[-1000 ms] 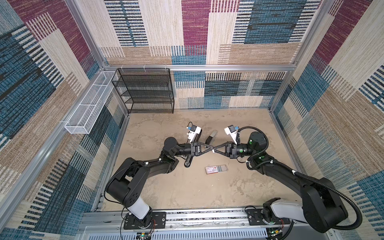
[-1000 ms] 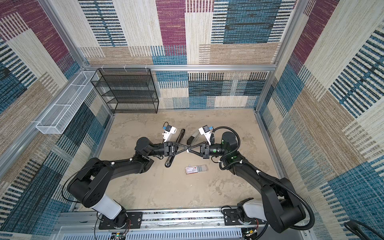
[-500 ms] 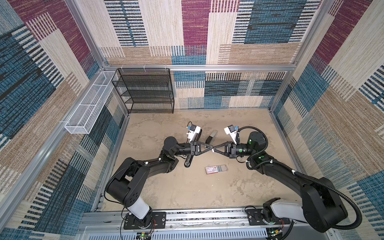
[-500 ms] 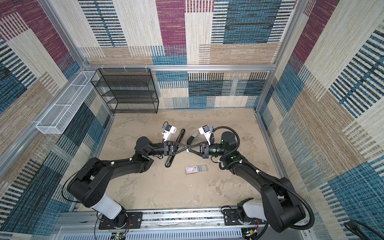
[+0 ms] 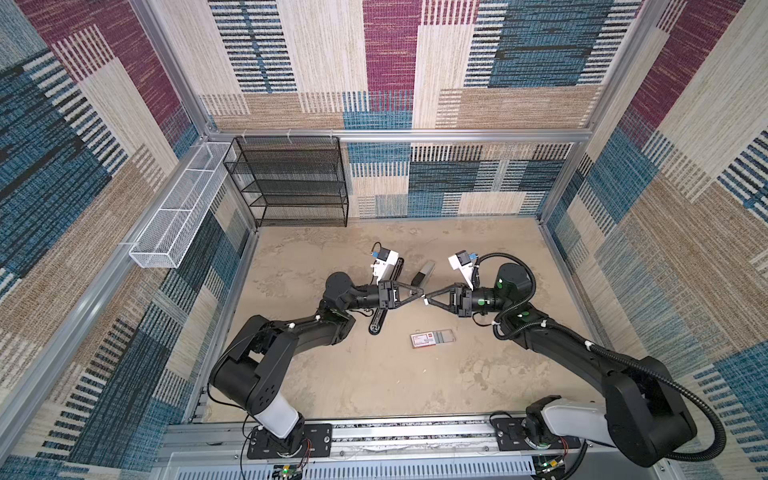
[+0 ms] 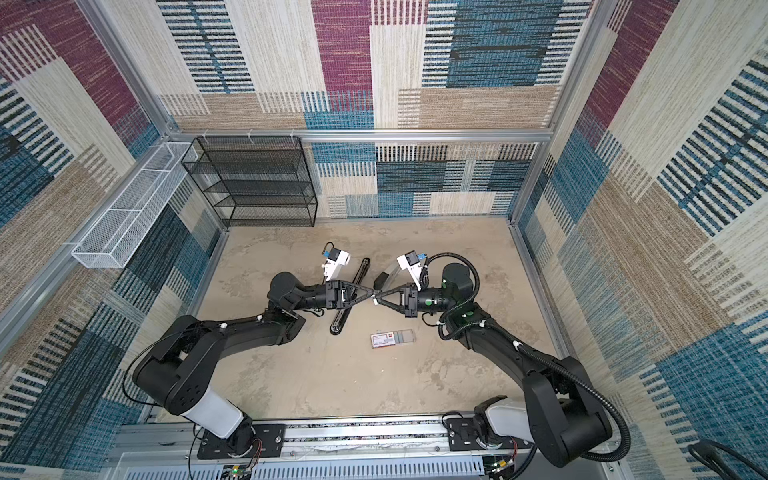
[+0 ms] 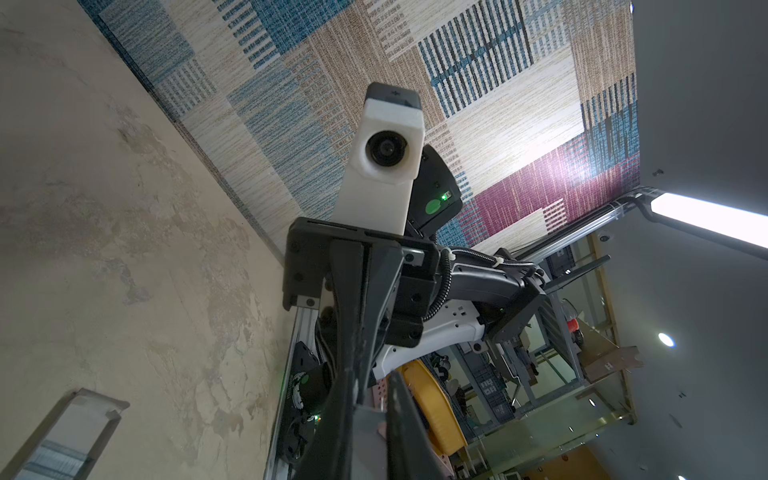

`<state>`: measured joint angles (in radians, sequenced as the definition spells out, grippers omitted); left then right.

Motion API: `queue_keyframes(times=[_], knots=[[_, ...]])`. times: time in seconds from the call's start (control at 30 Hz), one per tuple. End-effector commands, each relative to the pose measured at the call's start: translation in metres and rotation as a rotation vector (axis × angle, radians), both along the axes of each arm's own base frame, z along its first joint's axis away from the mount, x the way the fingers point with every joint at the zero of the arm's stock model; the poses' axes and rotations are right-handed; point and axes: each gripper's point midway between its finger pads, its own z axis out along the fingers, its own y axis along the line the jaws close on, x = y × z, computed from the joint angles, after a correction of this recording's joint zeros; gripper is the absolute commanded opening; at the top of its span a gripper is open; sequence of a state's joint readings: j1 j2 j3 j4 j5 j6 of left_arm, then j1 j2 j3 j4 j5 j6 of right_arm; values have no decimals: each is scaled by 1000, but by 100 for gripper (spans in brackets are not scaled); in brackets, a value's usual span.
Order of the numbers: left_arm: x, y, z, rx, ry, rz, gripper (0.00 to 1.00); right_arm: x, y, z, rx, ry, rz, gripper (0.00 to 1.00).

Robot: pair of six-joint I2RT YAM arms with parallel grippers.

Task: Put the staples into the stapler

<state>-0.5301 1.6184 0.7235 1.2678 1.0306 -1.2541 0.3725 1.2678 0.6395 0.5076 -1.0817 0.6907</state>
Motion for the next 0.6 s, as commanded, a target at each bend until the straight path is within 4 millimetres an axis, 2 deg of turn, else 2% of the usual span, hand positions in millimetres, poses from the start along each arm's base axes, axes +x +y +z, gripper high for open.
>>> queue_keyframes(times=[0.0,0.37,0.4,0.47,0.57], knots=[[-4,4,12,-32,-55,-10,15,0,-2,-7,-21,22,-18,0],[6,9,0,-14,-24,30,16,2,-6,-10,-48,13,-54,0],[12,10,-10,15,7,50,16,4,-8,-12,-58,12,-71,0],[23,10,-36,116,66,90,9,14,-15,-19,-97,7,-137,0],[28,18,-80,361,100,178,11,34,-27,-36,-212,3,-265,0]])
